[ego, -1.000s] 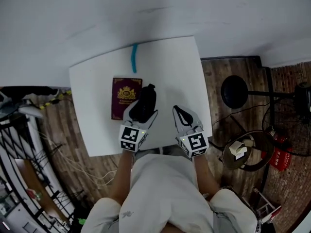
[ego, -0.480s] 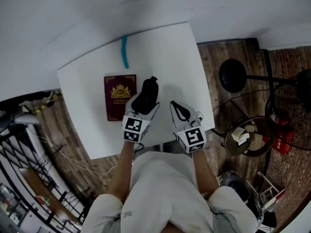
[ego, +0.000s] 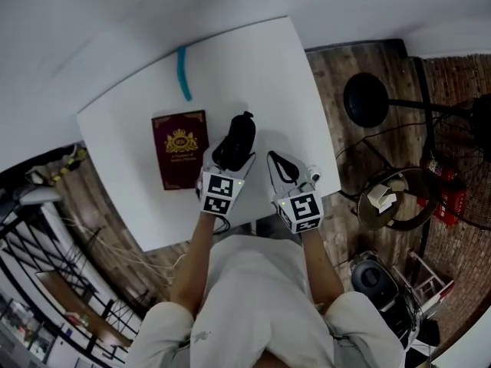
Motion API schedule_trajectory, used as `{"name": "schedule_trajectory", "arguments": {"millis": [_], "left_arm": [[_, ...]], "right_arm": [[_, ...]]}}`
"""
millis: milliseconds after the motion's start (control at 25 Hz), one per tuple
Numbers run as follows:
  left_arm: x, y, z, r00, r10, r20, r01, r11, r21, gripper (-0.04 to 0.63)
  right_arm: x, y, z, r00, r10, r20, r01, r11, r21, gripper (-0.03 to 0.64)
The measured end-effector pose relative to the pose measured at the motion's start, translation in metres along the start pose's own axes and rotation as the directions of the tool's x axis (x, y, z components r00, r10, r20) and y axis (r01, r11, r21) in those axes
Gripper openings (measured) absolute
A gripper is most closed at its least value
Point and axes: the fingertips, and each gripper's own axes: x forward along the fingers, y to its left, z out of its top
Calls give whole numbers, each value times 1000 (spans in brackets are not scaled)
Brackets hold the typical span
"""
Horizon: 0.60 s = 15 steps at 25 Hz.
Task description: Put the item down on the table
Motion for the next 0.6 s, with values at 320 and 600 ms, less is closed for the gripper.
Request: {"name": "schedule_trajectory", "arguments": {"millis": [320,600], "left_arm": [[18,-24,2,998,-46,-29,47,999,24,359],[33,-29,-7,997,-49,-62,50,999,17,361]], "right_arm": [[-7,-10,-12,999,-38,-11,38,999,30,5],[-13,-20,-24,998,-66,-24,67,997,49,5]]}}
